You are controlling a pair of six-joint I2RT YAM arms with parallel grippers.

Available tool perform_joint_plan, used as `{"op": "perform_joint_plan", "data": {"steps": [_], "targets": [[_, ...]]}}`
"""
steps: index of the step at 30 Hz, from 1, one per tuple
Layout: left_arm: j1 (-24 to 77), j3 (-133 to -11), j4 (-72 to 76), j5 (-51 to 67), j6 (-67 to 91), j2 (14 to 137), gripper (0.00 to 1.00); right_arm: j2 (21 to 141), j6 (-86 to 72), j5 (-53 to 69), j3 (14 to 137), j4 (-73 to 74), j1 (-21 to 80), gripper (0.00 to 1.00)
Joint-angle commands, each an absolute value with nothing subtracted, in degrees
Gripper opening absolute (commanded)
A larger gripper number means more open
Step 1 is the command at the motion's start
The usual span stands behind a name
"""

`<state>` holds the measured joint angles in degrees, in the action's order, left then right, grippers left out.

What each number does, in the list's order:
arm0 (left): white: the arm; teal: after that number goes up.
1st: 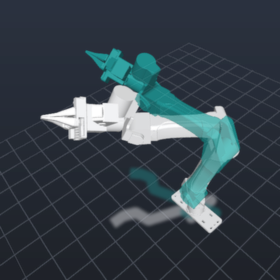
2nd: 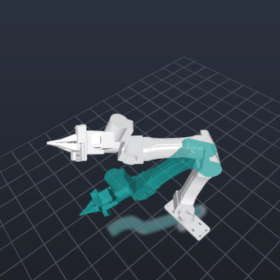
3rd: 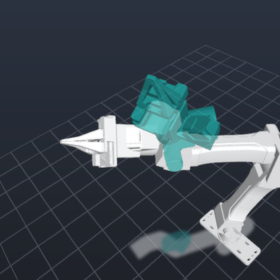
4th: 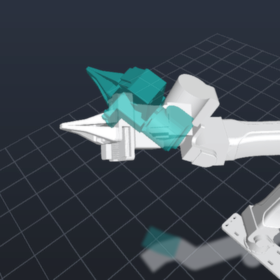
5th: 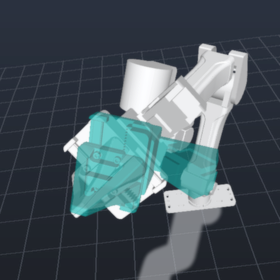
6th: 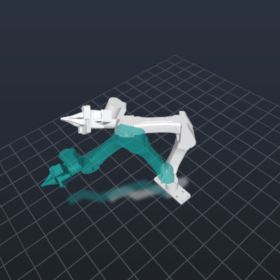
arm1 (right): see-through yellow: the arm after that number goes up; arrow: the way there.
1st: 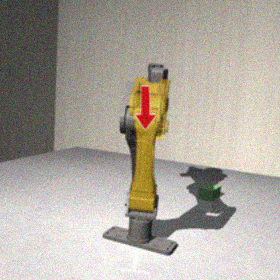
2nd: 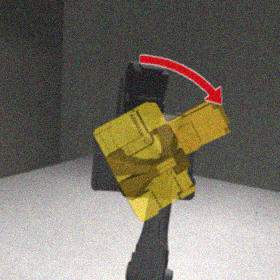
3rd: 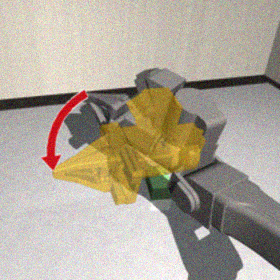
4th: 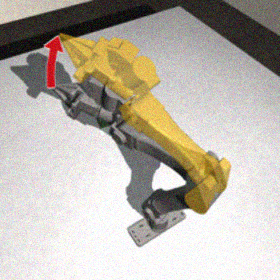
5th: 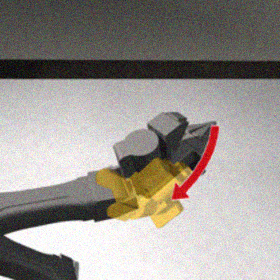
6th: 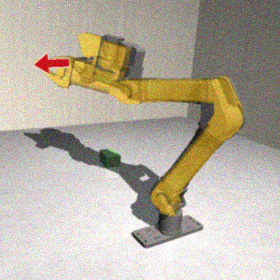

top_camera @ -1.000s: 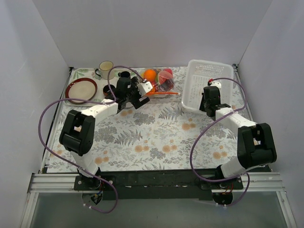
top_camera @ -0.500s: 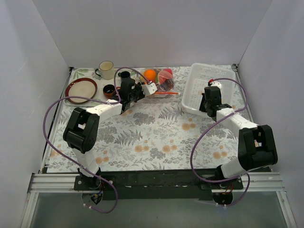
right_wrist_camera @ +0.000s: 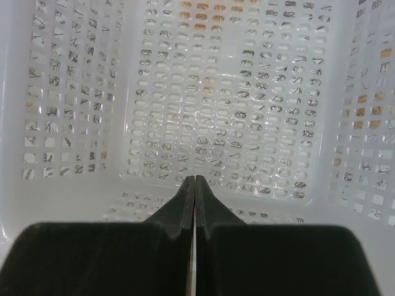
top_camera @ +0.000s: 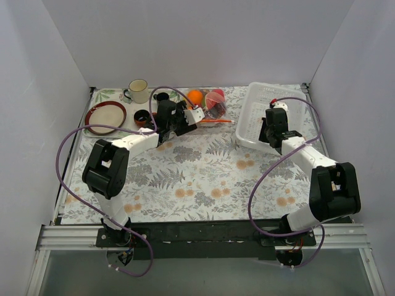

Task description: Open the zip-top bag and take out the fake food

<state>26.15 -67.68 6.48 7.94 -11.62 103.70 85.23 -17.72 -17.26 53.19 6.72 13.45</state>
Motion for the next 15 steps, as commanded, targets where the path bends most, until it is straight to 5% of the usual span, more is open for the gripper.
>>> {"op": "perform_joint_plan", "data": {"steps": [1,8,15], "targets": [[26.7,-67.3,4.8,8.2,-11.0,99.4,0.98,86.1,-16.7,-18.1,57.7,6.6,12.1,0.01],[26.8,-64.0,7.3,7.7,-11.2,99.8,0.98,92.2,-16.6,-18.4,60.7,6.7,10.4,0.01],[28.6,-61.1,25.7,1.1,-18.4,104.6,0.98,91.5,-19.2,-13.4,53.9,6.2,10.8,0.01]]}}
